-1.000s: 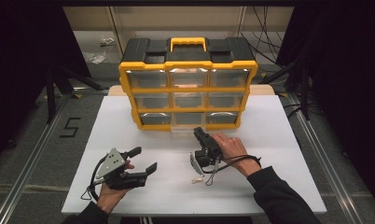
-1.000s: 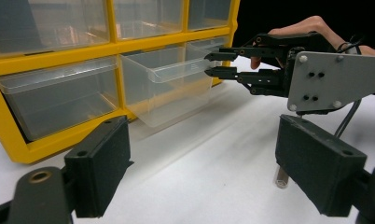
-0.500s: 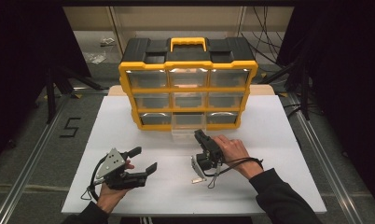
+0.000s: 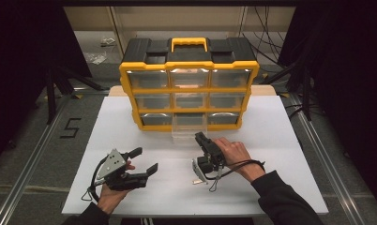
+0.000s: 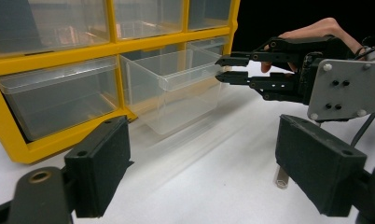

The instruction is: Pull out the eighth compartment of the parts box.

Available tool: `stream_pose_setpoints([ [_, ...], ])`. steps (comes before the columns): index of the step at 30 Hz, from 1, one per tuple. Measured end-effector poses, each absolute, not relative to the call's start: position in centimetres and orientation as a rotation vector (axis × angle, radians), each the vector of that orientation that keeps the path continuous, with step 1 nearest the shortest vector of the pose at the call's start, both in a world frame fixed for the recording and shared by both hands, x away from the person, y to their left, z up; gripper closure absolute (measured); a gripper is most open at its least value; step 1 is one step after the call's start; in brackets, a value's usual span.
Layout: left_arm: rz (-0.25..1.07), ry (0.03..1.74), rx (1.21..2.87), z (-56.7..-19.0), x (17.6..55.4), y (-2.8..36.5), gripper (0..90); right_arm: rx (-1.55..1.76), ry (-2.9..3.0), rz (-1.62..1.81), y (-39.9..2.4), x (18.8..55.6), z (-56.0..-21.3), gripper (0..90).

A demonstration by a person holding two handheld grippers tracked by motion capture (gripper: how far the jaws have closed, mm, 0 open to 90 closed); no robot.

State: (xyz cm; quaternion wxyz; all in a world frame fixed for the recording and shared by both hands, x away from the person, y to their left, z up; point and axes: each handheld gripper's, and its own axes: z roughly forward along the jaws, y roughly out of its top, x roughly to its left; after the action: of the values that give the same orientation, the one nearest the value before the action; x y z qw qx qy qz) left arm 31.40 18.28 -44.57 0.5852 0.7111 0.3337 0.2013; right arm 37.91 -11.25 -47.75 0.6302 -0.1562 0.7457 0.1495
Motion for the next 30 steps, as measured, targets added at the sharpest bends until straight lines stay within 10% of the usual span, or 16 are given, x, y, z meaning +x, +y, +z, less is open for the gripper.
stream_pose_setpoints([
  [12,0.467,0.781,1.660,-44.6,31.4,18.3,17.6,-0.346,1.732,0.337,-11.4,37.8,-47.7,76.1],
  [30,0.471,0.782,1.659,-44.6,31.4,18.3,17.6,-0.206,1.892,0.551,-10.9,36.4,-45.6,43.2],
])
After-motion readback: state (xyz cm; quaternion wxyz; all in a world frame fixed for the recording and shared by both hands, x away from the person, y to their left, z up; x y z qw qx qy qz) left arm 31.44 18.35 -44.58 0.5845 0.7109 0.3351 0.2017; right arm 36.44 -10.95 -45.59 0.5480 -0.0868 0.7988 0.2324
